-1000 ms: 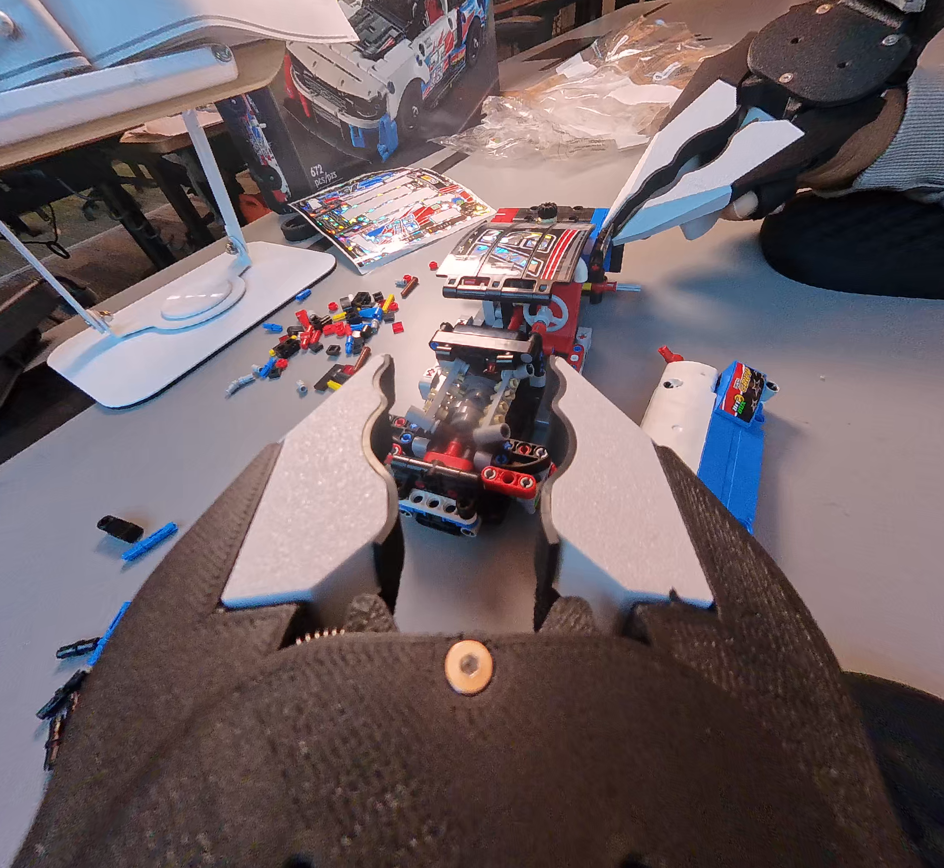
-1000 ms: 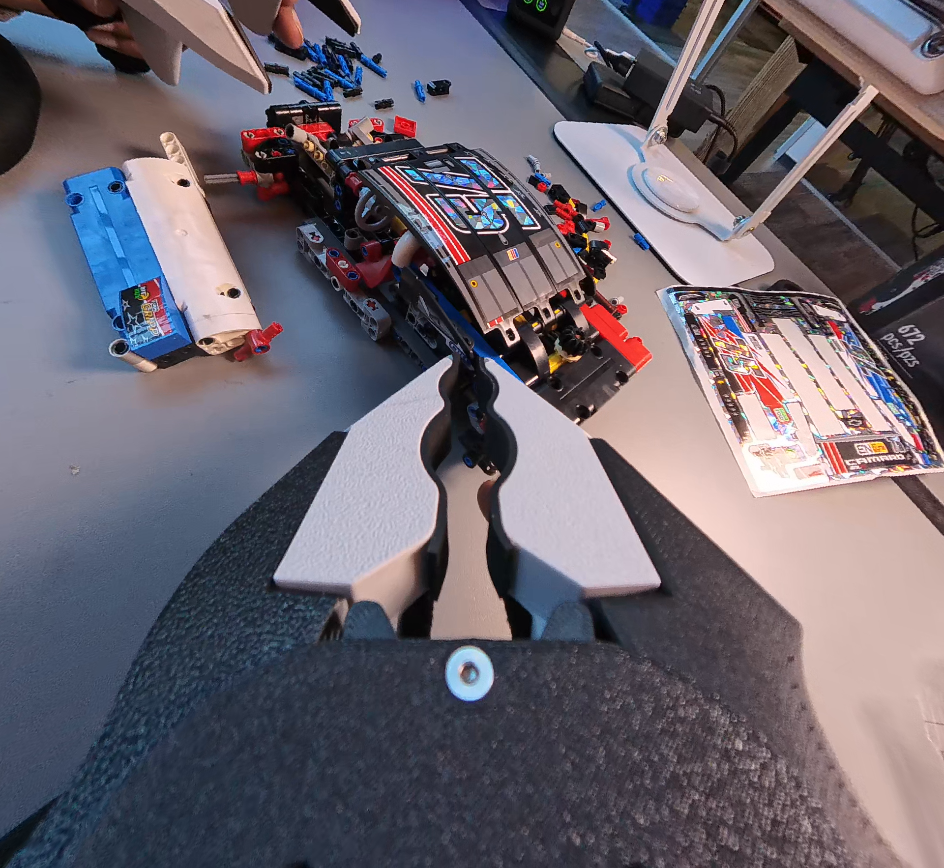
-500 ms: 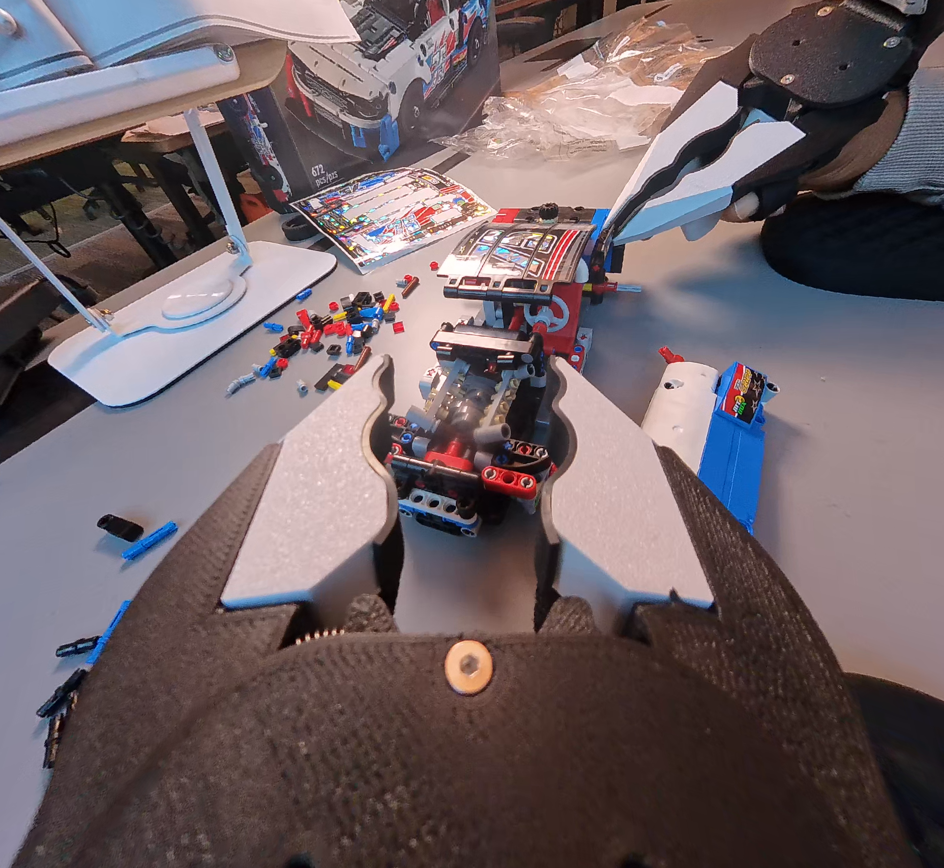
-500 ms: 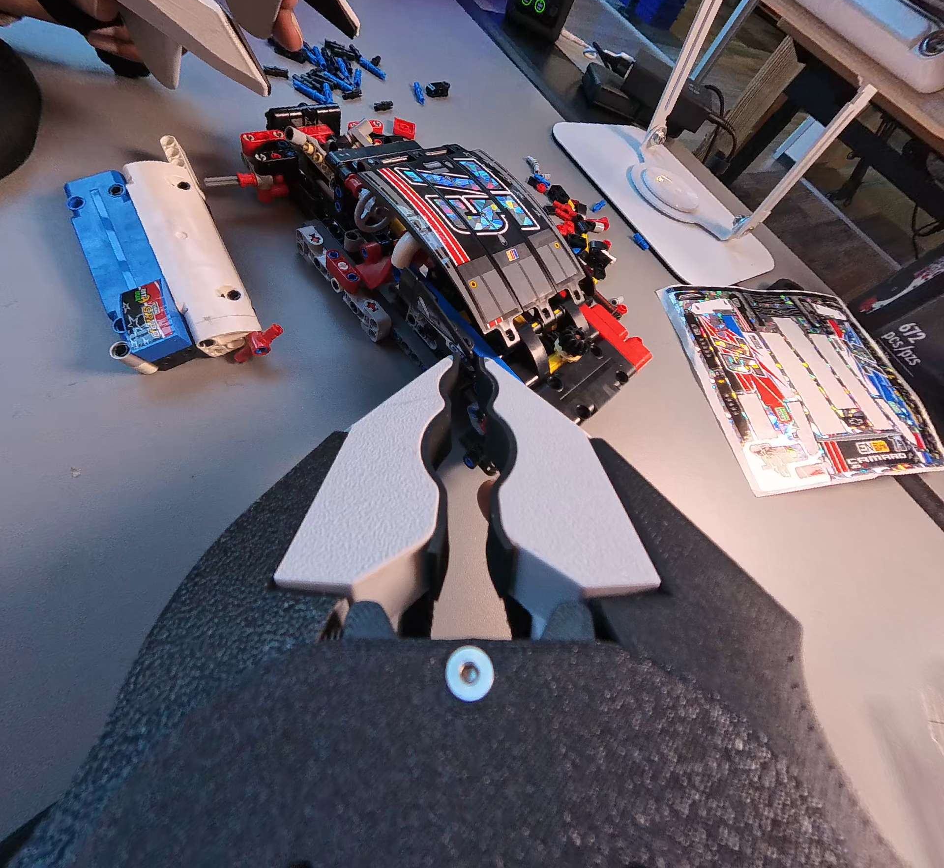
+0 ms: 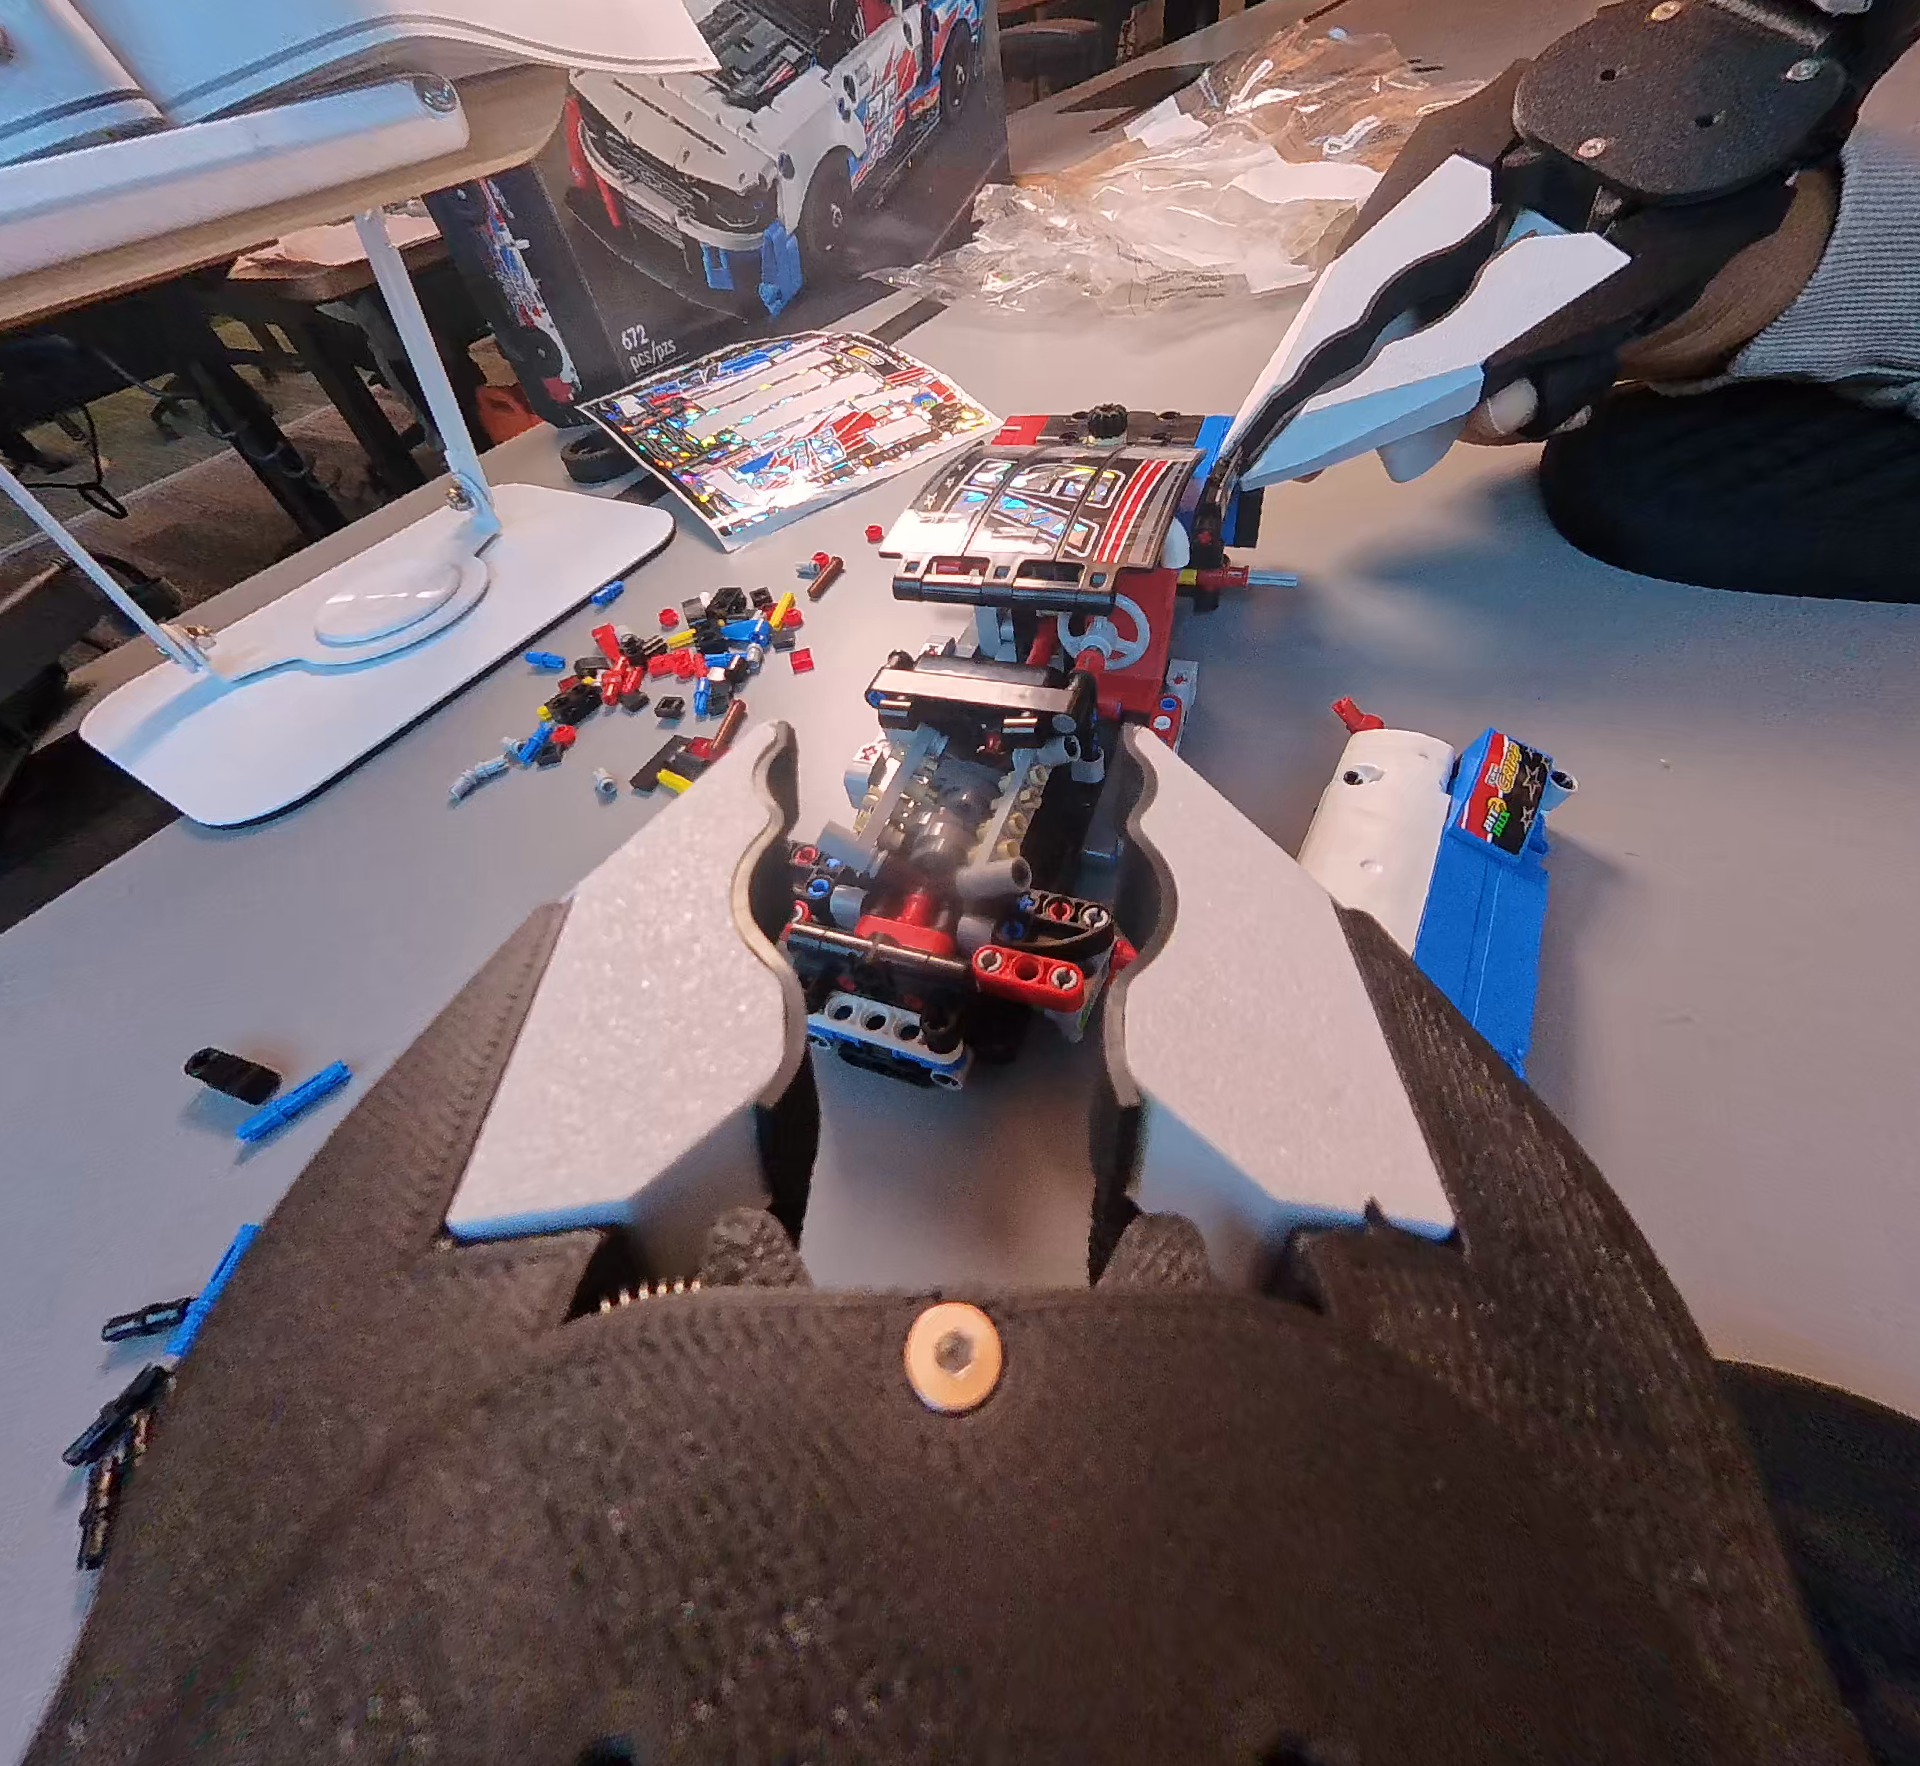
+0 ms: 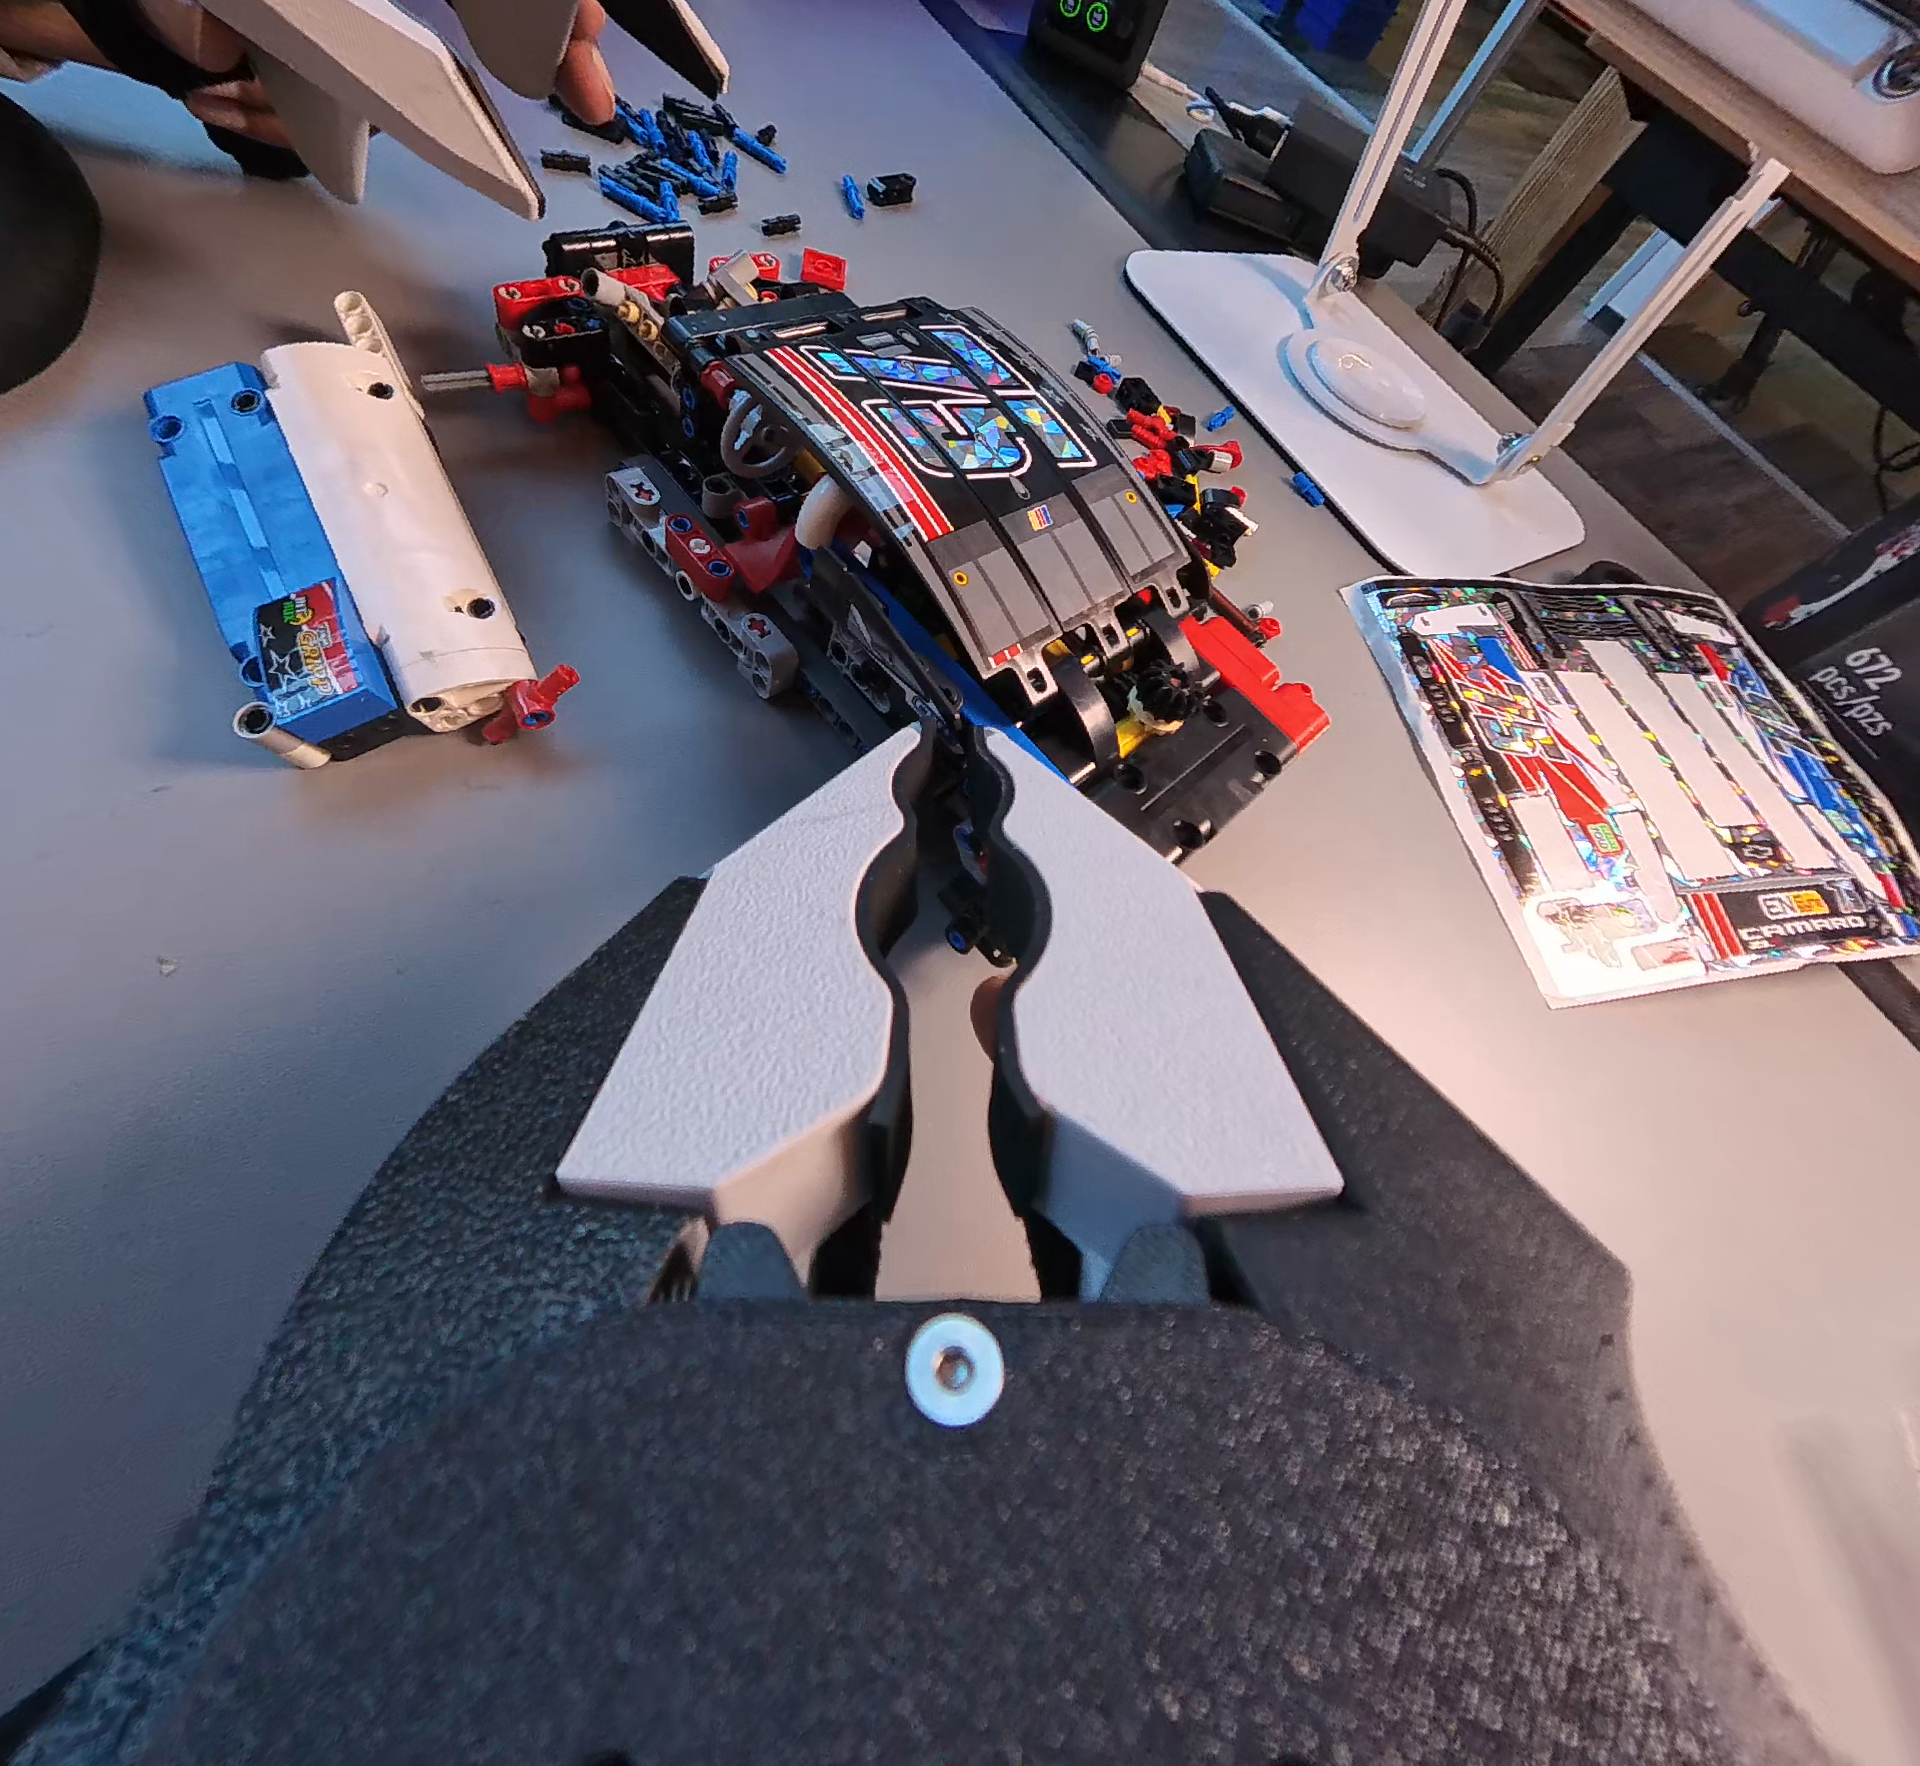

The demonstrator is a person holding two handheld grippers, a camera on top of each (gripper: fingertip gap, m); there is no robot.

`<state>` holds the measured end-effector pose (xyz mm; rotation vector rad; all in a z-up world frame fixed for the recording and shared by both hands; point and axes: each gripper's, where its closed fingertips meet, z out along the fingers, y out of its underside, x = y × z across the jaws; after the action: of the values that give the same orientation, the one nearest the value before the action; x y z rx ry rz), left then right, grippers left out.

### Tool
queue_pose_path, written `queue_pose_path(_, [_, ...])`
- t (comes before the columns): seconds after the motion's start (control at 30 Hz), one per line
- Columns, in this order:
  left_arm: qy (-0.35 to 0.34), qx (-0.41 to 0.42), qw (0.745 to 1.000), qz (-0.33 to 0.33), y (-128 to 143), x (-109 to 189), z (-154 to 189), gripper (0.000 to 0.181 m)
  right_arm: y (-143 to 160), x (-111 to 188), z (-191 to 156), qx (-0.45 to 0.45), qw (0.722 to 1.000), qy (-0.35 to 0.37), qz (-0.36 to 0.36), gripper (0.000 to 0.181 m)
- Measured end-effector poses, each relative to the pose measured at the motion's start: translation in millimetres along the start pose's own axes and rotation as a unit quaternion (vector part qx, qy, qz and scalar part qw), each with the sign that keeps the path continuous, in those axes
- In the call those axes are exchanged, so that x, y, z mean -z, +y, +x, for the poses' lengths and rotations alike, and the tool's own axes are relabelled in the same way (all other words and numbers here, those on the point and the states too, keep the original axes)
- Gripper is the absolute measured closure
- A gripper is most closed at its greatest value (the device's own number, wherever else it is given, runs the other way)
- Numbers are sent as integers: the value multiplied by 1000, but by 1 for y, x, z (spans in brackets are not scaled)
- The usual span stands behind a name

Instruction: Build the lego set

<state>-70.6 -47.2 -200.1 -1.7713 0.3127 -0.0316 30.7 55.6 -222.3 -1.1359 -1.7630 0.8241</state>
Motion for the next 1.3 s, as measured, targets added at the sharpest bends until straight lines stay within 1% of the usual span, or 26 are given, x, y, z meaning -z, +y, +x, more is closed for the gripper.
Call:
queue_pose_path(0.57, [-3,-4,1000,-4,1,-1,0,119,3,0,0,22,1000,5,-5,175])
queue_pose_path(0.7, [-5,-5,1000,-4,1,-1,1,119,3,1,1,59,998,19,-7,181])
queue_pose_path(1.0, [-4,-6,1000,-1,0,-1,2,119,3,5,-5,182,983,29,7,181])
queue_pose_path(1.2, [-3,-13,1000,-5,1,-2,4,118,3,7,-9,221,975,21,14,178])
queue_pose_path(1.3, [-2,-18,1000,-9,2,-4,5,118,5,6,-10,215,976,16,11,173])
